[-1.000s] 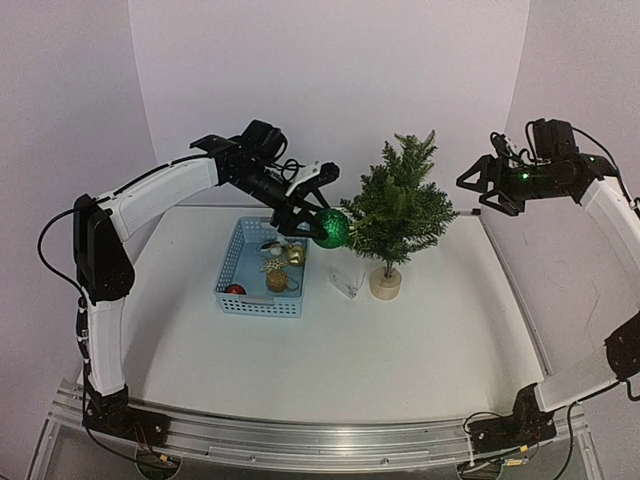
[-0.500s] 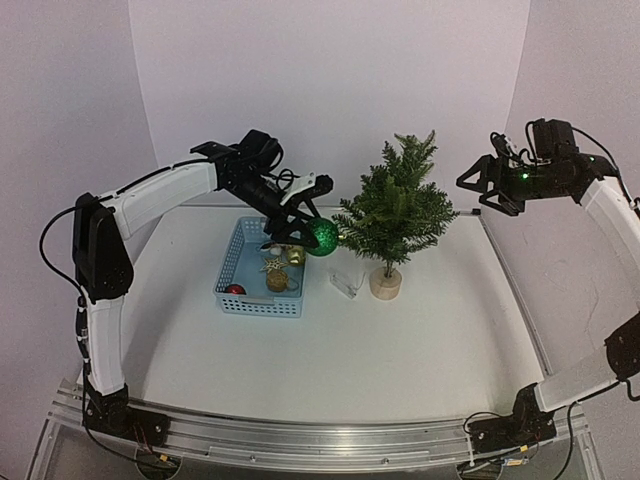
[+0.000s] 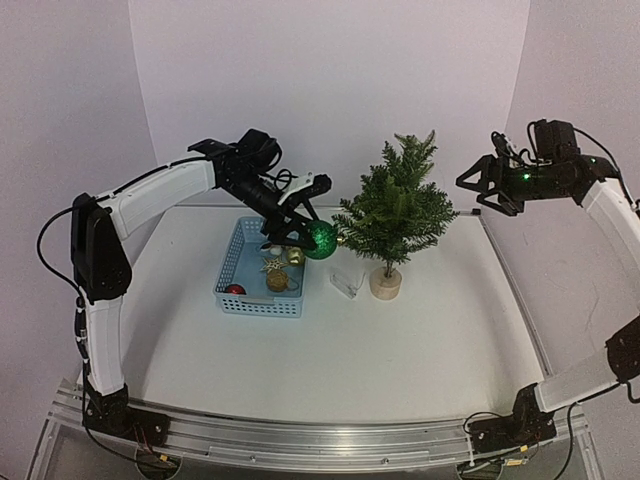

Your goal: Decorate the small christmas tree

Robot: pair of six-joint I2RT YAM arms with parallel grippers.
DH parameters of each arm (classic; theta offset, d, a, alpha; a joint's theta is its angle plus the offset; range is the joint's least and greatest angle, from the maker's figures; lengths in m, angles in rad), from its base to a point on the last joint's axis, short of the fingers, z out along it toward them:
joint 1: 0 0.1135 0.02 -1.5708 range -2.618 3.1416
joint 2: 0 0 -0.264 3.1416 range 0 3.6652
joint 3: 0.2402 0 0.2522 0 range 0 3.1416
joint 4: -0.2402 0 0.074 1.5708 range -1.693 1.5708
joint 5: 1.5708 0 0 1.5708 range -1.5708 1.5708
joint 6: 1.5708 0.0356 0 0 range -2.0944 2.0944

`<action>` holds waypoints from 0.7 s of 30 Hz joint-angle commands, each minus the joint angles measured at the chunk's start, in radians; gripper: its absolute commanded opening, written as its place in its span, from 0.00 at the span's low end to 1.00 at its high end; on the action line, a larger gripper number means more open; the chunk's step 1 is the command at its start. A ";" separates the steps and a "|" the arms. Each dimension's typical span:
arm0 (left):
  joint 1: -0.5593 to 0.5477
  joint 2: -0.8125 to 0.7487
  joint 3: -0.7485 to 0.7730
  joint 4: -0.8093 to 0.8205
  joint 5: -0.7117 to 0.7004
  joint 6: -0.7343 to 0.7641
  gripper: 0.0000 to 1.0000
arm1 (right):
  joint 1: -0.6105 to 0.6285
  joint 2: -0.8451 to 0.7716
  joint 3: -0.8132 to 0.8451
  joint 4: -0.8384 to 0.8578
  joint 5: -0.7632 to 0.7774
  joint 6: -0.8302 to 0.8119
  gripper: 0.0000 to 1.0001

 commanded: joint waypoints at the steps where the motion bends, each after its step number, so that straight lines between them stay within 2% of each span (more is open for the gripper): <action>1: -0.001 -0.066 0.060 -0.020 0.047 -0.021 0.32 | 0.029 -0.073 -0.034 0.069 -0.089 -0.024 0.81; 6: -0.006 -0.067 0.056 -0.033 0.050 -0.016 0.31 | 0.041 -0.126 -0.071 0.103 -0.090 -0.035 0.82; 16: -0.046 -0.057 0.066 -0.027 0.033 -0.040 0.31 | 0.056 -0.098 -0.074 0.115 -0.131 -0.028 0.82; 21: -0.060 -0.068 0.010 -0.020 -0.004 -0.041 0.31 | 0.095 -0.105 -0.083 0.120 -0.117 -0.045 0.82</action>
